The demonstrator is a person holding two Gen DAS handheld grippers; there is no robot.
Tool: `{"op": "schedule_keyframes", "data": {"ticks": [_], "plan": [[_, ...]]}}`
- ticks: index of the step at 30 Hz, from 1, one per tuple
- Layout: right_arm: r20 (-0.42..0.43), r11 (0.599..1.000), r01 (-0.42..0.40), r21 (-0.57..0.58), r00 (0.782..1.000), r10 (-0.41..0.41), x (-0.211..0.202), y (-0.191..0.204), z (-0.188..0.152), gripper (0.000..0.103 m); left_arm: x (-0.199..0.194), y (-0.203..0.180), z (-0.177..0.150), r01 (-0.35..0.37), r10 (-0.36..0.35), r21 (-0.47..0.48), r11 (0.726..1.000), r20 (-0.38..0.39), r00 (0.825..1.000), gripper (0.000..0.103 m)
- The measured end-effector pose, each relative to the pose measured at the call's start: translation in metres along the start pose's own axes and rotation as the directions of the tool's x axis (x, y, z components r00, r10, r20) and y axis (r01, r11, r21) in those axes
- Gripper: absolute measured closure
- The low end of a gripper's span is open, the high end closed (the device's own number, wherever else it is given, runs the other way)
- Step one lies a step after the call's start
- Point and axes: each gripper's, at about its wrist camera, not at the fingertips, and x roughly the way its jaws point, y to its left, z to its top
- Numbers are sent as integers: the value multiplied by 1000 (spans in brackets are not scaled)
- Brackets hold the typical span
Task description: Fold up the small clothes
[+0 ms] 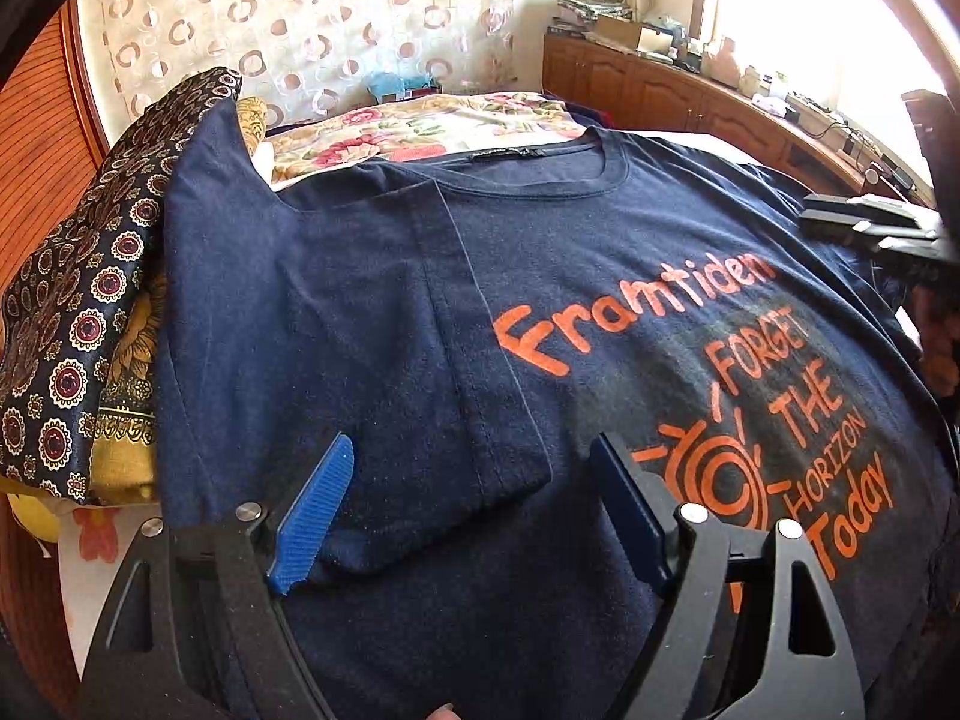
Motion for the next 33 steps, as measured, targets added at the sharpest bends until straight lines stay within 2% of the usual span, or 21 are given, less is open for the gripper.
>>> {"op": "schedule_keyframes", "data": {"ticks": [2,5,9,12,15,19,23,25,28,30,31,33], "plan": [[30,1000,28,14,999,-28,-18,-15,-3,50,0,-1,0,2,-2,1,1000,-2,1000,19],[58,993,111,40,992,-113,-42,-45,-13,50,0,0,0,2,-2,1,1000,-2,1000,19],[48,971,207,119,976,-214,-61,-97,-36,50,-1,1,-1,4,-4,-1,1000,-3,1000,18],[13,950,249,187,967,-256,-64,-132,-56,50,3,-1,1,2,-2,0,1000,-4,1000,17],[-23,937,236,258,971,-238,-61,-158,-75,50,3,0,1,3,-3,-3,1000,-5,1000,16],[-44,931,186,314,982,-182,-54,-173,-92,50,3,1,0,5,-5,-4,1000,-6,1000,16],[-56,928,151,341,988,-141,-47,-186,-86,51,4,0,1,3,-3,-4,1000,-6,1000,16],[-43,932,130,338,992,-122,-48,-191,-82,56,4,1,1,4,-4,-5,1000,-6,1000,16],[-53,943,107,316,994,-95,-44,-183,-77,72,4,1,1,2,-2,-4,1000,-6,1000,16],[-62,949,119,292,992,-106,-43,-182,-76,79,3,0,1,-1,1,-2,1000,-6,1000,16],[-59,951,125,283,992,-113,-42,-183,-75,91,4,0,1,-2,2,-1,1000,-6,1000,16],[-48,949,126,288,992,-117,-43,-183,-73,96,3,1,1,2,-2,0,1000,-6,1000,16]]}}
